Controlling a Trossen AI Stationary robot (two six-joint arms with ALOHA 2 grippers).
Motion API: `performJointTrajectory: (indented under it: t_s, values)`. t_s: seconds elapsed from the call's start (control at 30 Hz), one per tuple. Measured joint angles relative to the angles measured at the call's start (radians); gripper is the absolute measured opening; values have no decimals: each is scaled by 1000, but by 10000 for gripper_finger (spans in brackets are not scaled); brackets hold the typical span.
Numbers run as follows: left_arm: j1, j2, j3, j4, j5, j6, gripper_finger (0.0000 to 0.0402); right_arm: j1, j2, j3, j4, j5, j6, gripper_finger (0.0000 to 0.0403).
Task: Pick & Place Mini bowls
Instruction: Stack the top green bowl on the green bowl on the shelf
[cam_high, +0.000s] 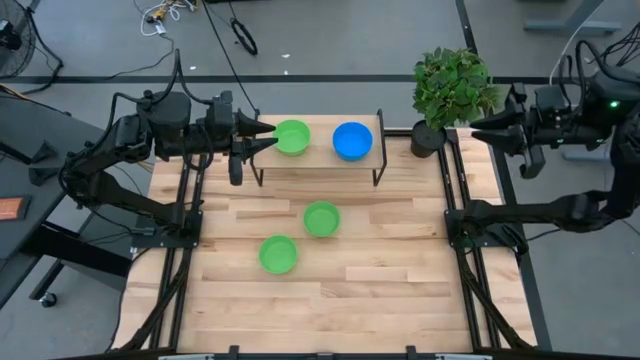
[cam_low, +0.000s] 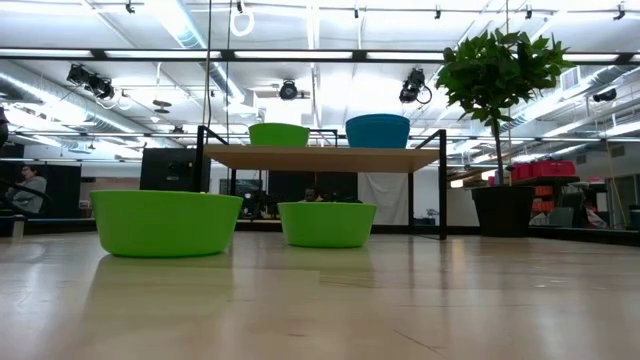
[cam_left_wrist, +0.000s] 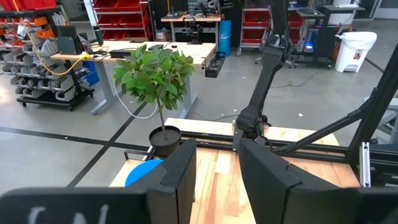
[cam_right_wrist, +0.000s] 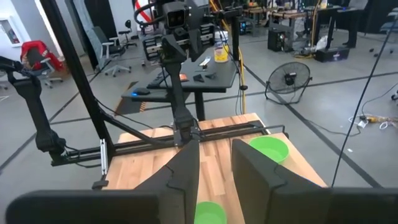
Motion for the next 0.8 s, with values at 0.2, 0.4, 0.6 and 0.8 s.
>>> performJointTrajectory:
  t_s: [0.2,0.4,0.6,0.8]
  values:
    - [0,0,0,0,0,1,126,0,-27,0,-11,0,-21,98]
    - [0,0,0,0,0,2,126,0,-51,0,-13,0,-21,98]
    - [0,0,0,0,0,2,126,0,-77,0,-13,0,-21,98]
    - [0,0,0,0,0,2,126,0,-98,0,-22,0,-16,98]
